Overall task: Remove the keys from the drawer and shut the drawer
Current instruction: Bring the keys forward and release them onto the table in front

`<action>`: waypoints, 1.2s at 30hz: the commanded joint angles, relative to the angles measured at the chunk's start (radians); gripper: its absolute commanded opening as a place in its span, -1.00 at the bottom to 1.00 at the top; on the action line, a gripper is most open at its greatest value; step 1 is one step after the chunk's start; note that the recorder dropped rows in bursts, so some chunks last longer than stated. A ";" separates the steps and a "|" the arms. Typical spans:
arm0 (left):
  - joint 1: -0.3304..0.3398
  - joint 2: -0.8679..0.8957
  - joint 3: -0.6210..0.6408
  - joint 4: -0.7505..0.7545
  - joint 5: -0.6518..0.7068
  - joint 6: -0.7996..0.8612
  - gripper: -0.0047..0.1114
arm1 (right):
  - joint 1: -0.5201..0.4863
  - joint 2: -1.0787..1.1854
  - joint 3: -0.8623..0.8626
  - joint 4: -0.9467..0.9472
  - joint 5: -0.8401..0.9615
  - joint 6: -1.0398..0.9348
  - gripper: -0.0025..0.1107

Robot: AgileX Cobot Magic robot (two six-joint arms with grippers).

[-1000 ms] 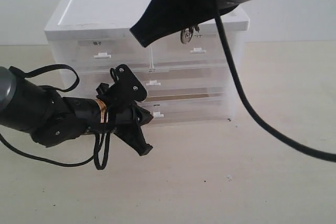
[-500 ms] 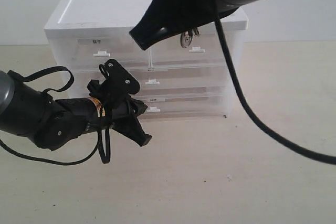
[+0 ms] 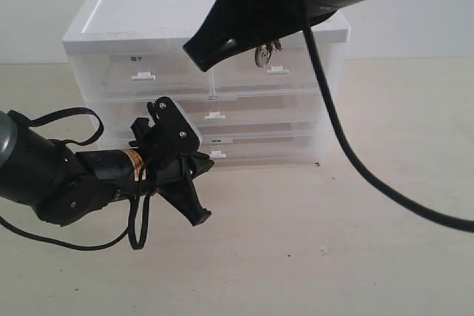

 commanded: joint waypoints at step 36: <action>-0.058 -0.639 0.503 -0.217 -0.402 -0.096 -0.84 | 0.000 -0.013 0.160 0.196 -0.108 0.001 -0.96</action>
